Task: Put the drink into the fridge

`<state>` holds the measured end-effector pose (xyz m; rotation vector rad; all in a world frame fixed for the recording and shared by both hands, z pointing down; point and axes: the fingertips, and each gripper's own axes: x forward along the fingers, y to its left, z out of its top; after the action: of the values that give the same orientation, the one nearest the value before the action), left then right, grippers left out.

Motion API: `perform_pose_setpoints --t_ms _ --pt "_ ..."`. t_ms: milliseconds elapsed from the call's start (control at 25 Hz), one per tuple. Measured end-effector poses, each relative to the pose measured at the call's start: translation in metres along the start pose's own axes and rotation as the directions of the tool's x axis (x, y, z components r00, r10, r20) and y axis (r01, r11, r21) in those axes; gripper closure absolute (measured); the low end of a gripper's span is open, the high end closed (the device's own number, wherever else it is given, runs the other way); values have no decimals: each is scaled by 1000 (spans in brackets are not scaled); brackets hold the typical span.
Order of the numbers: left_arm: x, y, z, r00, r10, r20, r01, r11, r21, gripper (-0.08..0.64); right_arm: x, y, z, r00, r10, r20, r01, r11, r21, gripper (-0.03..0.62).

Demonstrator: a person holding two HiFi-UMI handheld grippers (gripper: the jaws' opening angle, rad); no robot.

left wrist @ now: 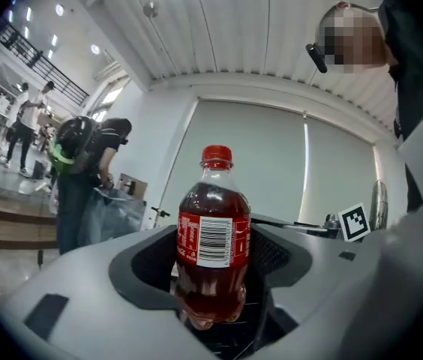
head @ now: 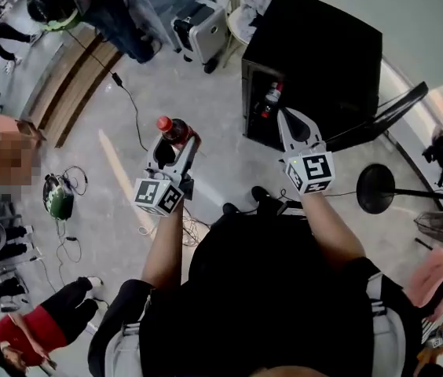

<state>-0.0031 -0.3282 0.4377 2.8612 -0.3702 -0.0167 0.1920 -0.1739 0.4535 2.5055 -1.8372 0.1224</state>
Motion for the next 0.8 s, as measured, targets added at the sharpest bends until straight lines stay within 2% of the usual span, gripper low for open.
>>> perform_pose_setpoints --t_ms 160,360,560,800 --pt "57 -46 -26 986 -154 -55 155 988 -1 250 -25 -39 -11 993 -116 -1 116 993 30 569" --pt "113 -103 -69 947 -296 -125 300 954 8 250 -61 -88 -42 969 -243 -49 247 965 84 569" --pt "145 -137 -103 923 -356 -145 361 933 9 250 -76 -110 -73 949 -302 -89 311 944 112 569" --pt "177 -158 -151 916 -367 -165 374 927 17 250 -68 -119 -108 938 -328 -112 340 933 118 569"
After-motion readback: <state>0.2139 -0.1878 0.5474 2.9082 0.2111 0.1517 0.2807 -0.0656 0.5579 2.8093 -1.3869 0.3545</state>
